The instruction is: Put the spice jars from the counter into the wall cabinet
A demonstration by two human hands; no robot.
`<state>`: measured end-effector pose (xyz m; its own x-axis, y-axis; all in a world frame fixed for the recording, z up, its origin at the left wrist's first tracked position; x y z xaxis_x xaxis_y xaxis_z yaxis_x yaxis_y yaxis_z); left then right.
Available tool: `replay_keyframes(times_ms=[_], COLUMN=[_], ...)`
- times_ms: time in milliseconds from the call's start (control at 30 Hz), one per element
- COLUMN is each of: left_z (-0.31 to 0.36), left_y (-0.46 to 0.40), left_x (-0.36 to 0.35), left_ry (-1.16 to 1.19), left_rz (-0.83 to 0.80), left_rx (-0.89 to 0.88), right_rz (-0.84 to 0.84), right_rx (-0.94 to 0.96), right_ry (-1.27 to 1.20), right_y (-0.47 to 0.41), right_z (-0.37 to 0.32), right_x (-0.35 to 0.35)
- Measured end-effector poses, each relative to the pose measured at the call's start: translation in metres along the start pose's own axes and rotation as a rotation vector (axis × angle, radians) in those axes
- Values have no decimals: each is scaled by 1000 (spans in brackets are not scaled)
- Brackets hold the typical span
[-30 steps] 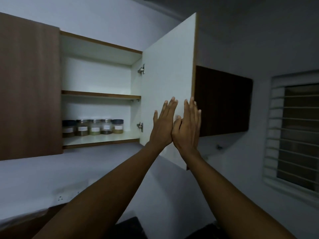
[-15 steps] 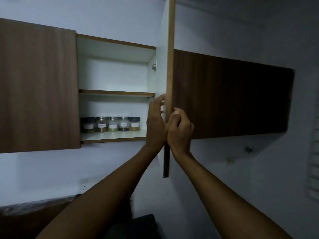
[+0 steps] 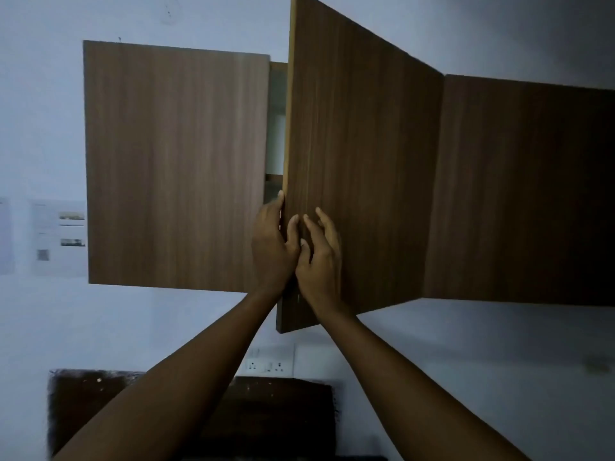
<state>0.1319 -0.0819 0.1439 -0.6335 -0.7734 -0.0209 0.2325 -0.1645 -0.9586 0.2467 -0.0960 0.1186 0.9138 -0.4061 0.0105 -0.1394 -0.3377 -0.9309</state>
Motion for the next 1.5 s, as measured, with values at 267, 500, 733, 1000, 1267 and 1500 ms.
replay_keyframes(times_ms=[267, 500, 733, 1000, 1267, 1500], left_z=[-117, -176, -210, -220, -208, -208], left_y=[-20, -39, -38, -38, -32, 11], left_x=[-53, -99, -132, -140, -128, -103], left_ry=[-194, -632, -750, -766, -719, -611], left_rz=[-183, -143, -42, -14, -165, -259], left_rx=[-104, -238, -316, -302, -283, -210], right_rz=[-195, -164, -17, 24, -25, -95], right_rx=[51, 153, 260, 325, 164, 90], right_ry=[375, 691, 711, 680, 651, 256], right_y=[-31, -62, -69, -72, -56, -1], right_z=[80, 142, 178, 193, 173, 137], right_x=[-111, -160, -177, -183, -177, -162])
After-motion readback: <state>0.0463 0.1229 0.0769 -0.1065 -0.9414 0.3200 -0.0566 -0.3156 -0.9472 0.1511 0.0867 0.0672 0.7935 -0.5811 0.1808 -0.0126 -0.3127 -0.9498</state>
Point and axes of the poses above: each hand's wrist, its own y-axis away from the middle knuckle, its own x-axis out of the back of the hand, z = x × y, the point moved 7 cm from there along -y, towards the middle knuckle, and after that the axes turned 14 degrees about -y, right-handed, at the moved point
